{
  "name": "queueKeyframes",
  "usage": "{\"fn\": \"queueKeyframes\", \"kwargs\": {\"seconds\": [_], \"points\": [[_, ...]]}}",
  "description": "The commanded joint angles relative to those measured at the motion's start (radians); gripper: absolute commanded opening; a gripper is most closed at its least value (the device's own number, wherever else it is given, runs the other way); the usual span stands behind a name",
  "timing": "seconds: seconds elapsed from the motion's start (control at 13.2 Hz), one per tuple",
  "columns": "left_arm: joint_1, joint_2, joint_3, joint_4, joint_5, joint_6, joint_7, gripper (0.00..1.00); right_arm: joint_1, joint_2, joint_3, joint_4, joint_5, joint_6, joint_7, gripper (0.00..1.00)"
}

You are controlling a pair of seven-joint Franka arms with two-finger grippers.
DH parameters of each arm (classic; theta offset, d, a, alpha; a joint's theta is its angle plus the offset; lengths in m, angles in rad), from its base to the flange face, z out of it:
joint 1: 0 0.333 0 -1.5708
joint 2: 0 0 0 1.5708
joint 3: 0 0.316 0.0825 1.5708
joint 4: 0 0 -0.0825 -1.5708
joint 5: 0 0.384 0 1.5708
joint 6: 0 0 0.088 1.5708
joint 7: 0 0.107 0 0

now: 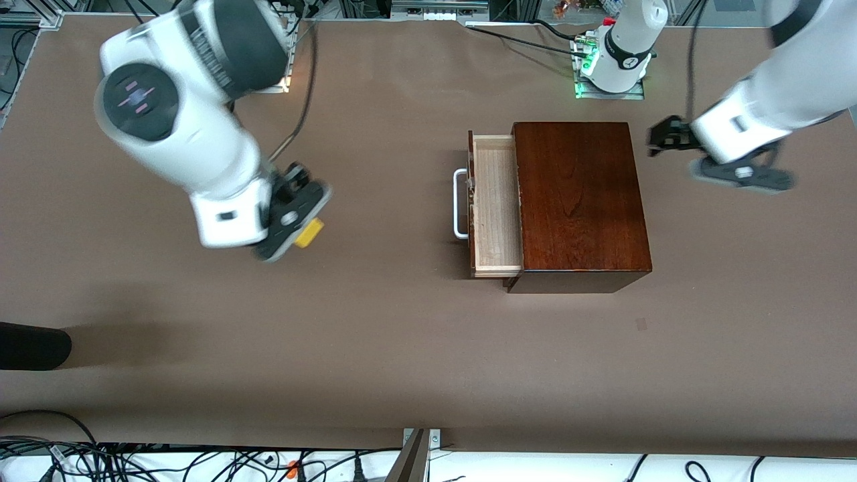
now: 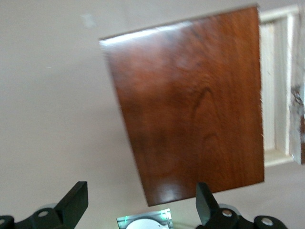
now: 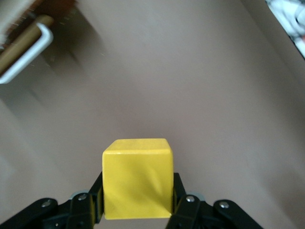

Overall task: Open drawer, take yellow block, close drawer
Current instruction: 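Lift the yellow cube out with the right gripper while the left gripper approaches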

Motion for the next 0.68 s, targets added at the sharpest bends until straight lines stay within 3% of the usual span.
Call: {"fn": "queueKeyframes", "kwargs": {"seconds": [0.0, 0.3, 0.53, 0.6], "points": [[-0.002, 0.098, -0.128, 0.075, -0.020, -0.031, 0.049, 1.00, -0.079, -0.023, -0.003, -0.056, 0.039, 0.007, 0.015, 0.00], [-0.028, 0.197, -0.202, 0.132, -0.159, 0.024, 0.251, 1.00, -0.100, -0.038, -0.125, -0.074, 0.102, -0.004, 0.017, 0.00], [-0.139, 0.230, -0.211, 0.131, -0.153, 0.119, 0.355, 1.00, -0.100, -0.074, -0.210, -0.181, 0.161, 0.030, 0.010, 0.00], [-0.178, 0.250, -0.211, 0.129, -0.150, 0.167, 0.412, 1.00, -0.102, -0.116, -0.215, -0.281, 0.161, 0.081, 0.015, 0.00]]}}
